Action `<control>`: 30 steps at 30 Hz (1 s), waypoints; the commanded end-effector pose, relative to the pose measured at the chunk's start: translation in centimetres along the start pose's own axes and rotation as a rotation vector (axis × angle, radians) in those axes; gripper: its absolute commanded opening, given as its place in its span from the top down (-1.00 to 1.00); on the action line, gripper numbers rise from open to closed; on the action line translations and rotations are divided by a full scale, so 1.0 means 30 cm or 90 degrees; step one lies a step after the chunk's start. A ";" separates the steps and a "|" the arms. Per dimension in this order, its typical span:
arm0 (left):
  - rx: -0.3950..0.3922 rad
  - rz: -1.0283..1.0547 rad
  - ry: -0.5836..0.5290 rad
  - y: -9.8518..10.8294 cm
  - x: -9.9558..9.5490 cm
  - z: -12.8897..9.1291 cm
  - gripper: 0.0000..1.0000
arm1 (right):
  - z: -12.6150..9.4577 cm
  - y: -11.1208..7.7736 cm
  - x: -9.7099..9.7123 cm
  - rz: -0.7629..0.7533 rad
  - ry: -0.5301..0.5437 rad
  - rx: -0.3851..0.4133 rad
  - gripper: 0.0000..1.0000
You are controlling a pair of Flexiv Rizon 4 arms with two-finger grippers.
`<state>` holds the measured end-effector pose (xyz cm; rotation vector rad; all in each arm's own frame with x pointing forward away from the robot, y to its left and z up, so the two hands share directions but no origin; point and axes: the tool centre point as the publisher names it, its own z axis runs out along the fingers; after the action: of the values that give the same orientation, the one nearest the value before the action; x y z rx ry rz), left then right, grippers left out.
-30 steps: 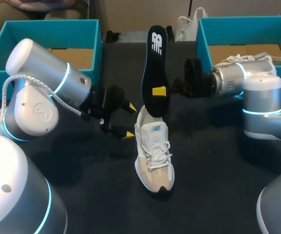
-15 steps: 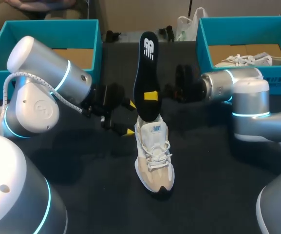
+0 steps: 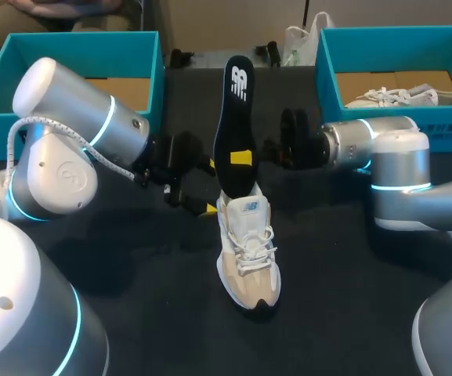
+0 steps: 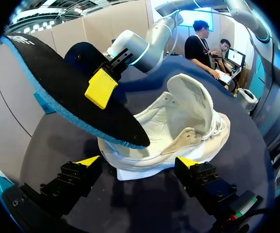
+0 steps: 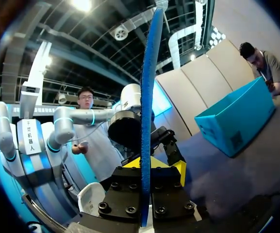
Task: Take the shoe out of the shoebox, open the shoe tongue, remove and reinsert the insole, then place the shoe into the shoebox
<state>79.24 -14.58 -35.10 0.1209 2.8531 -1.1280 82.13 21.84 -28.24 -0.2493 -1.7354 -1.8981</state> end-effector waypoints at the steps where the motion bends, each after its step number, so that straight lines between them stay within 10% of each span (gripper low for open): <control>1: -0.005 -0.001 -0.001 -0.008 0.002 0.004 -1.00 | 0.003 0.000 -0.001 0.000 0.000 0.001 1.00; 30: -0.005 -0.001 -0.001 -0.008 0.002 0.004 -1.00 | -0.035 -0.068 0.024 0.005 -0.087 0.006 1.00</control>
<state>79.15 -14.74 -35.10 0.1194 2.8526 -1.1235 81.30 20.47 -29.89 -0.3633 -1.8138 -1.8962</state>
